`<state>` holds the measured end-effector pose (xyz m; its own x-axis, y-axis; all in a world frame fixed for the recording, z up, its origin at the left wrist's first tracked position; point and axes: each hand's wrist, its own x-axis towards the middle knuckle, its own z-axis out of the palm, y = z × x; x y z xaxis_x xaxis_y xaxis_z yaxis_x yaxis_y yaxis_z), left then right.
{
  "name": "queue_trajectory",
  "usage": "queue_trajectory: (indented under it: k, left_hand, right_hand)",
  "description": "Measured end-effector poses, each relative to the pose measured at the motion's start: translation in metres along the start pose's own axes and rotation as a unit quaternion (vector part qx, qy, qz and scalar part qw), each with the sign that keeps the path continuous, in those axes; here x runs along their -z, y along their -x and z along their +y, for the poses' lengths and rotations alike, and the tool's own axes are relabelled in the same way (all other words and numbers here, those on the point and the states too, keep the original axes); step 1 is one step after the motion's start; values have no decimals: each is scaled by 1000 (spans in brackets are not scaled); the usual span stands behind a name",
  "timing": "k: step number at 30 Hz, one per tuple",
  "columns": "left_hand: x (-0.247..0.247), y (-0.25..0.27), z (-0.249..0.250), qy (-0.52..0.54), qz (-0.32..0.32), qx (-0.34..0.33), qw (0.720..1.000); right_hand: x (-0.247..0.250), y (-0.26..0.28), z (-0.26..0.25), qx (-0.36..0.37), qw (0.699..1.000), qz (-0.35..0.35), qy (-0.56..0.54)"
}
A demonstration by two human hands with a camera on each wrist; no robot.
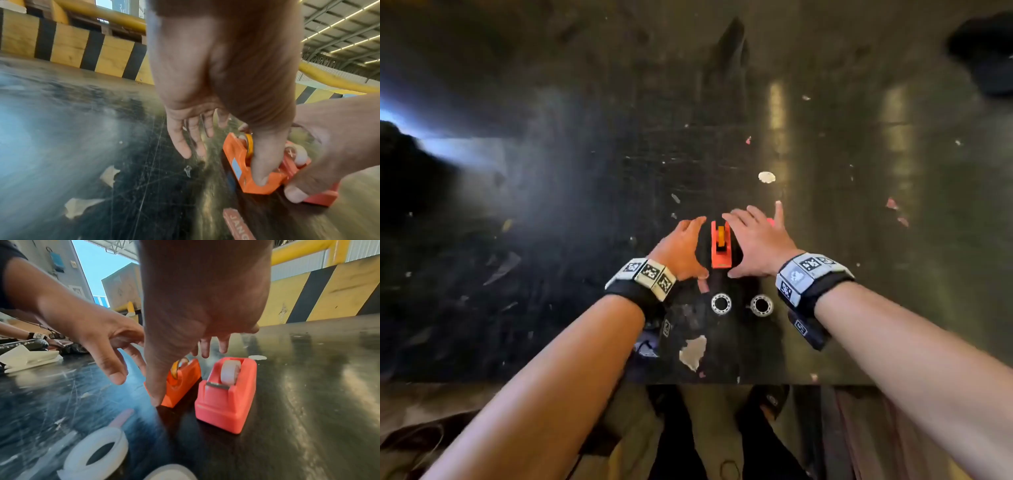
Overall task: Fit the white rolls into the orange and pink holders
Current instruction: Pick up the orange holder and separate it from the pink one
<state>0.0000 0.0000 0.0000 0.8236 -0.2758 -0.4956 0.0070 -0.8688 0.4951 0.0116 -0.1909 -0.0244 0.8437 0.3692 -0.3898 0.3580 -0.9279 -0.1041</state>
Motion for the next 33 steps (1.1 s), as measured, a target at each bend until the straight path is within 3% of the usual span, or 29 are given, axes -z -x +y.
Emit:
queue_trajectory:
  k: [3, 9, 15, 20, 33]
  left_hand:
    - [-7, -9, 1, -9, -17, -10, 1000]
    - [-15, -9, -8, 15, 15, -25, 999]
    - [-14, 17, -16, 36, 41, -59, 997]
    - [-16, 43, -10, 52, 38, -93, 994]
    - [-26, 58, -17, 55, 40, -98, 993]
  right_hand:
    - [-3, -6, -3, -7, 1000, 18, 19]
    - [-14, 1, -4, 12, 996, 88, -21]
    - [-6, 34, -10, 55, 979, 132, -145]
    - [-4, 59, -14, 52, 948, 89, -300]
    - [2, 72, -20, 40, 949, 35, -310]
